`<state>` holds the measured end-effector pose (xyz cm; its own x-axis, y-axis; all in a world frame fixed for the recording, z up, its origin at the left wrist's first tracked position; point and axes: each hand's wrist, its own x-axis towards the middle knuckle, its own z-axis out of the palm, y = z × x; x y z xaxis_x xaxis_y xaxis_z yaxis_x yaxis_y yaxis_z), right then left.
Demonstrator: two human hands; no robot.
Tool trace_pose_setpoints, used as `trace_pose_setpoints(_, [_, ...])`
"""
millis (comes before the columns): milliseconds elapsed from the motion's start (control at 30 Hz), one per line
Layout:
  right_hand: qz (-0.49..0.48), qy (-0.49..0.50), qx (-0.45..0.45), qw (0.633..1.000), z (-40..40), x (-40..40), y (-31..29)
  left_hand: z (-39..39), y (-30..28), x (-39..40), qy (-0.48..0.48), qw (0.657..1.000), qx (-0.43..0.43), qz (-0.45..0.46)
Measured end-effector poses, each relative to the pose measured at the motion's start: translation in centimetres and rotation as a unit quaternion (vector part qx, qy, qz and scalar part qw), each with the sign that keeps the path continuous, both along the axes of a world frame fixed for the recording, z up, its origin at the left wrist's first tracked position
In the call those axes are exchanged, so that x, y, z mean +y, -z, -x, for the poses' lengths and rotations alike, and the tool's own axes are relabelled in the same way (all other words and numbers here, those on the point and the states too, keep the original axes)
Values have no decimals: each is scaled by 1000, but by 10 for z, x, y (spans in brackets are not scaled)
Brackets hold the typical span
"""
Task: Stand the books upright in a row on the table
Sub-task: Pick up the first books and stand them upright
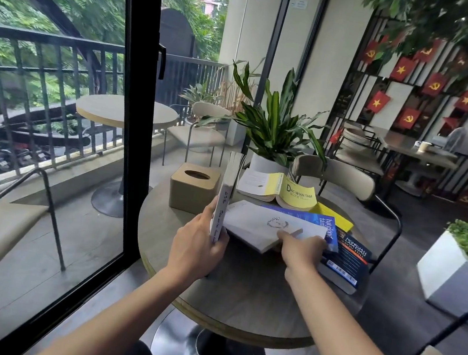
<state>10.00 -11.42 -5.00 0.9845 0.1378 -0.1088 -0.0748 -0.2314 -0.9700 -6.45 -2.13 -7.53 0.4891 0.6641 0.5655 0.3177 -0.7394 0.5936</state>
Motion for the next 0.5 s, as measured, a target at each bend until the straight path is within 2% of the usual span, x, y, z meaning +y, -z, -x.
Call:
trace_pose_setpoints(67, [-7, -31, 39, 999, -2, 4, -6, -1, 0, 1, 0, 1000, 4, 8])
trace_pose_setpoints(133, [-13, -64, 36, 997, -8, 7, -11, -2, 0, 1, -4, 1000, 8, 12])
trace_pose_setpoints(300, [-1, -54, -131, 990, -17, 3, -47, 0, 2, 5, -10, 1000, -7, 15])
trace_pose_setpoints(400, [36, -100, -208, 972, -23, -1, -75, -3, 5, 10, -10, 1000, -13, 10])
trace_pose_setpoints(500, [59, -161, -246, 954, -26, 2, -95, -7, 5, 13, -5, 1000, -18, 6])
